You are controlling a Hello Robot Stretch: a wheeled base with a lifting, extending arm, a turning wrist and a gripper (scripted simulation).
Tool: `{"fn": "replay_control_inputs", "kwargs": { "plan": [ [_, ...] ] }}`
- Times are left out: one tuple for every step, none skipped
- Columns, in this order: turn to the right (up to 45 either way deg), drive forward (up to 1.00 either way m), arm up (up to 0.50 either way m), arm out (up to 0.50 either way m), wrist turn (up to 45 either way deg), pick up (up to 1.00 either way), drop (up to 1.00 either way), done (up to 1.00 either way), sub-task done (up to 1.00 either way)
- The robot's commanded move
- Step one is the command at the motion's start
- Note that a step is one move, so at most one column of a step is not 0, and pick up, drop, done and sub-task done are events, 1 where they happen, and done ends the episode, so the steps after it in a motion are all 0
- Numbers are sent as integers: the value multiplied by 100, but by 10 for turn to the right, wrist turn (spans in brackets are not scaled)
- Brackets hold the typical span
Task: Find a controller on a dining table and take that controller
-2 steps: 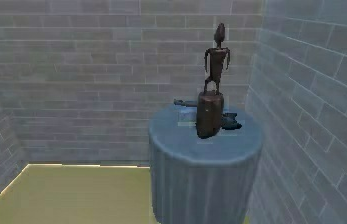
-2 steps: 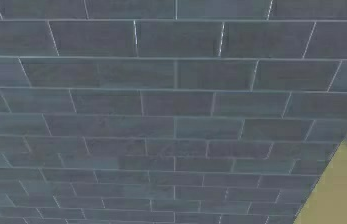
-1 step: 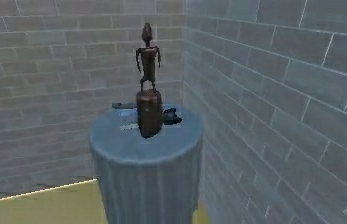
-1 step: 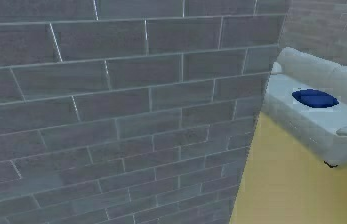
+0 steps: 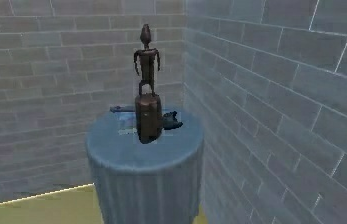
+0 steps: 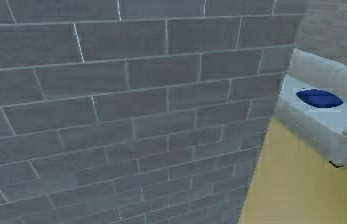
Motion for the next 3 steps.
{"fn": "replay_control_inputs", "kwargs": {
  "plan": [
    [-90,0,0,0,0,0,0,0,0],
    [0,15,0,0,0,0,0,0,0],
    [-450,0,0,0,0,0,0,0,0]
  ]
}}
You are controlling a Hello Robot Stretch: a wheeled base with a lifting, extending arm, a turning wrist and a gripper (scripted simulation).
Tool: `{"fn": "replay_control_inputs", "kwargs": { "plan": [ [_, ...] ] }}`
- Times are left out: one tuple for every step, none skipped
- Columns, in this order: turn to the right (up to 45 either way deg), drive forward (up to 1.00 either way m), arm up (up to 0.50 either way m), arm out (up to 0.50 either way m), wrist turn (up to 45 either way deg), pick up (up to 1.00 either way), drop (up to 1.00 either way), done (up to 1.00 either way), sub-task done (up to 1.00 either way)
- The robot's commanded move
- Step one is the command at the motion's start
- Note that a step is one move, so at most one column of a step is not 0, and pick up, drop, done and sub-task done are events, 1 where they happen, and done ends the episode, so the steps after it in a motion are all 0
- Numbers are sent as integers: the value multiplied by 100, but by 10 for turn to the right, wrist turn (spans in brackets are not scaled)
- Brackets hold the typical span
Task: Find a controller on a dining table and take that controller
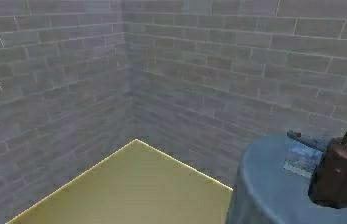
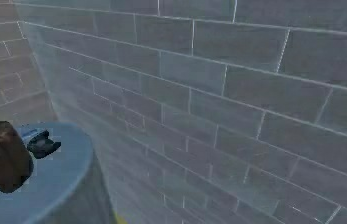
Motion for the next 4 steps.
{"fn": "replay_control_inputs", "kwargs": {
  "plan": [
    [-300,0,0,0,0,0,0,0,0],
    [450,0,0,0,0,0,0,0,0],
    [120,0,0,0,0,0,0,0,0],
    [0,30,0,0,0,0,0,0,0]
  ]
}}
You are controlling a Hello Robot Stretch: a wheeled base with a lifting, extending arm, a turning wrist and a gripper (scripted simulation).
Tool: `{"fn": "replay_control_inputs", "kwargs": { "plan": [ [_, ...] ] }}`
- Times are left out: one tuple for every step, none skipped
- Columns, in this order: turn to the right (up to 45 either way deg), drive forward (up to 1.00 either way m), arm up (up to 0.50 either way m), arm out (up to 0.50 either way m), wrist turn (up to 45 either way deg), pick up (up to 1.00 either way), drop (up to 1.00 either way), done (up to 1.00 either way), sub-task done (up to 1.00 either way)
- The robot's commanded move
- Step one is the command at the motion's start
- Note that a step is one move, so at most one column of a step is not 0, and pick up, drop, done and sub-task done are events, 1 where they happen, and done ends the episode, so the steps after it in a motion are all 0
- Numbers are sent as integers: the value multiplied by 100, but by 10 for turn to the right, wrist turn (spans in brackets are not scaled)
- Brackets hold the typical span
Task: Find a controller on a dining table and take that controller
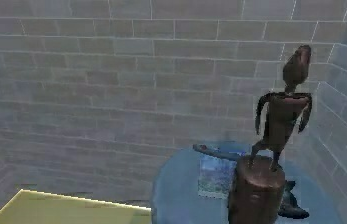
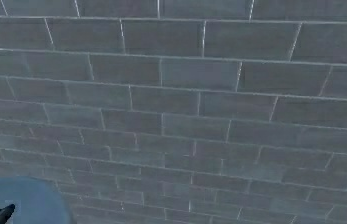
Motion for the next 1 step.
{"fn": "replay_control_inputs", "kwargs": {
  "plan": [
    [-420,0,0,0,0,0,0,0,0]
  ]
}}
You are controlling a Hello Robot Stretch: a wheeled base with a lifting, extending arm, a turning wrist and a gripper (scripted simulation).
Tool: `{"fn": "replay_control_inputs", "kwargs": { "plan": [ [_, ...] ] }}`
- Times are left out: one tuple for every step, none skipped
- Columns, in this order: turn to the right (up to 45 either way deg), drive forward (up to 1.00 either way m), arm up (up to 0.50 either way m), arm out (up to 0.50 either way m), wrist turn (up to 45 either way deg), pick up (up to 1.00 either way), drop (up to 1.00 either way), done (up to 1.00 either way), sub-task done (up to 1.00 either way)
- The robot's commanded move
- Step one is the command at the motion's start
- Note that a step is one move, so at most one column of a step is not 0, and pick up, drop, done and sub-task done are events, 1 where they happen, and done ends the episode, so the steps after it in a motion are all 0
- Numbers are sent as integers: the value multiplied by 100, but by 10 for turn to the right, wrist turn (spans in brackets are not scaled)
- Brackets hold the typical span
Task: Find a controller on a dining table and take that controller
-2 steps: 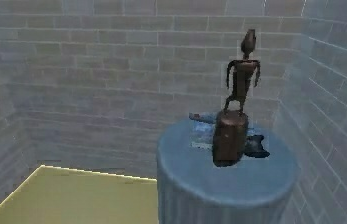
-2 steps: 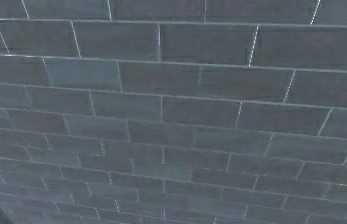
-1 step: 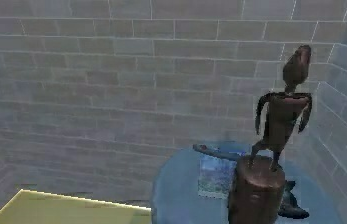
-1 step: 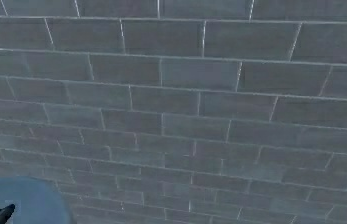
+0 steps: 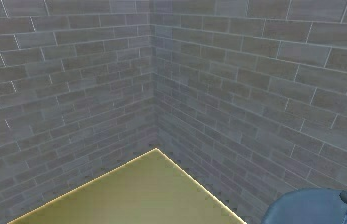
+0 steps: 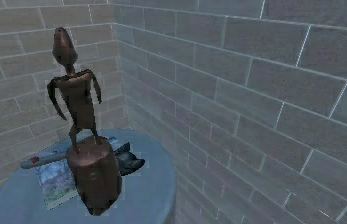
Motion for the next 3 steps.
{"fn": "replay_control_inputs", "kwargs": {
  "plan": [
    [0,0,50,0,0,0,0,0,0],
    [0,0,38,0,0,0,0,0,0],
    [0,0,0,34,0,0,0,0,0]
  ]
}}
